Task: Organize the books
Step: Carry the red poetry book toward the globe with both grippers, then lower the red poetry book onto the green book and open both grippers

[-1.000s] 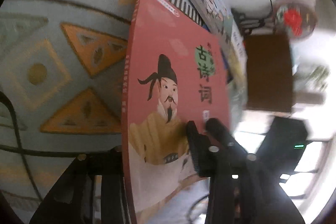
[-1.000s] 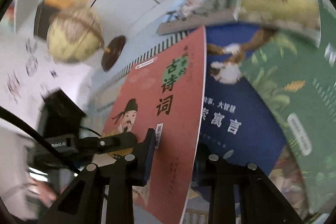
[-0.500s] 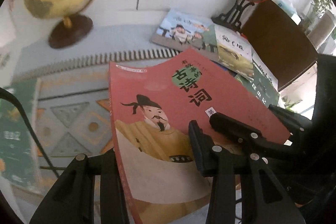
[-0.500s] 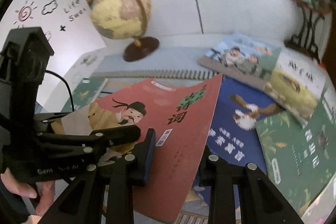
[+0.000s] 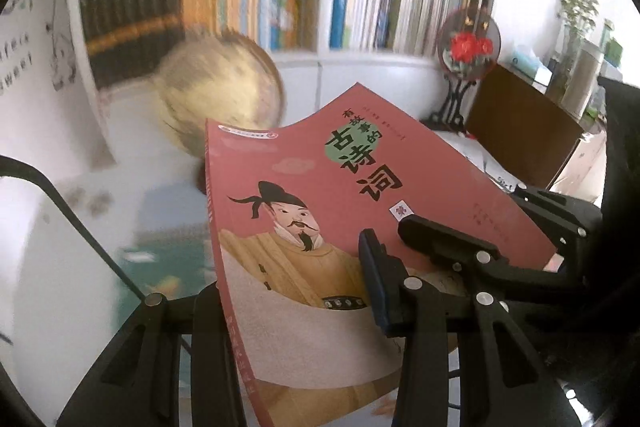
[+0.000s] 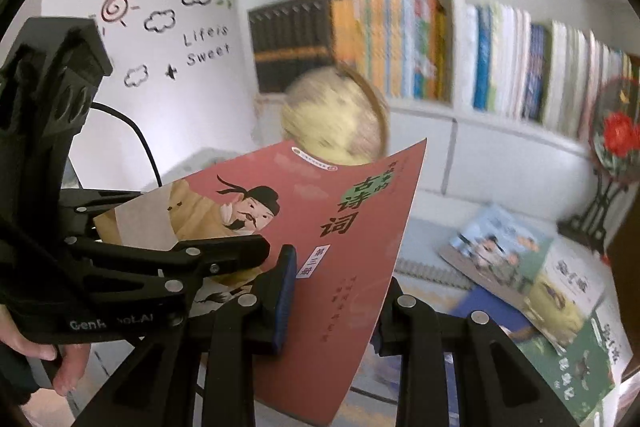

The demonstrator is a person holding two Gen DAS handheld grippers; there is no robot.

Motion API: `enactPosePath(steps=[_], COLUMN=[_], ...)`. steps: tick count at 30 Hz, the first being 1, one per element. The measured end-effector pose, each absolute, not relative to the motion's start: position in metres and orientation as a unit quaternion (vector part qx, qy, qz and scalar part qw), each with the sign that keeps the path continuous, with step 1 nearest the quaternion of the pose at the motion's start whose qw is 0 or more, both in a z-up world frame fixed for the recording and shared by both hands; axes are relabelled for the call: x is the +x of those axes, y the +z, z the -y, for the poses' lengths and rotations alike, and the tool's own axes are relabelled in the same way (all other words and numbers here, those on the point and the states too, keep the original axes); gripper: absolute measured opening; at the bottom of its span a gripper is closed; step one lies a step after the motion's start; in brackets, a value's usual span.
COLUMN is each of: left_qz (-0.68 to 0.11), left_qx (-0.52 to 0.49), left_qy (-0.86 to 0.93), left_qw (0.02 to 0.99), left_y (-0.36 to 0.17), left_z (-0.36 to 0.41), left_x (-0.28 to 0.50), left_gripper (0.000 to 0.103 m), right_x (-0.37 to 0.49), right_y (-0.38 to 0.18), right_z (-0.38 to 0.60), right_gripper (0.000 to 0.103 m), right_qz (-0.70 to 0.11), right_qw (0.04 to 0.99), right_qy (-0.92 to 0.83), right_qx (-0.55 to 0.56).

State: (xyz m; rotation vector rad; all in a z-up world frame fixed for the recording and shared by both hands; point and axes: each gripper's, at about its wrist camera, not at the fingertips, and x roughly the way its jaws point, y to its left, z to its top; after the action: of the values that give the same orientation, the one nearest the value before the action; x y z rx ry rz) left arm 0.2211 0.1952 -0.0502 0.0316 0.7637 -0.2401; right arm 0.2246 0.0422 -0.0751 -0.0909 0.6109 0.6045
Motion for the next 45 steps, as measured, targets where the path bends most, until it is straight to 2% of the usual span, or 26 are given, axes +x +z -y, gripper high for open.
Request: enactPosePath(steps=[5,11,25,37,45], left_qz=[-0.353,-0.366,-0.439,-0.481,-0.52], left_qx=[0.035,0.019,-0.021,-0.099,-0.185], left_qy=[-0.113,-0.099,-0.109,-0.11,-0.111], left_qw=[0.928,0.925,0.891,0.864,0.826], left_y=[-0.032,-0.047,-0.135,-0.194,-0.235], left_z=[-0.262,-0.325,-0.365,-0.405,-0.432], left_x=[0.198,0.18,0.193,0.232,0.241], left_gripper=[0.038,0.038,0.038,0.038,0.041], right_x=[0.2,0.182,0.207,0.237,0.242], right_y=[-0.052,-0.057,-0.143,-0.19,-0.222], right_z=[-0.108,-0.177,-0.219,-0.254,-0.256], right_gripper=[0.029,0.029,0.029,0.029,0.03], right_qz=[-0.271,-0.285,-0.432,-0.466,-0.497], right_qw=[0.916,0.909,0.852,0.842,0.826], right_qy=[0.293,0.302,0.295,0.273,0.265], right_qx=[-0.035,-0.032,0.02,0.002,0.035])
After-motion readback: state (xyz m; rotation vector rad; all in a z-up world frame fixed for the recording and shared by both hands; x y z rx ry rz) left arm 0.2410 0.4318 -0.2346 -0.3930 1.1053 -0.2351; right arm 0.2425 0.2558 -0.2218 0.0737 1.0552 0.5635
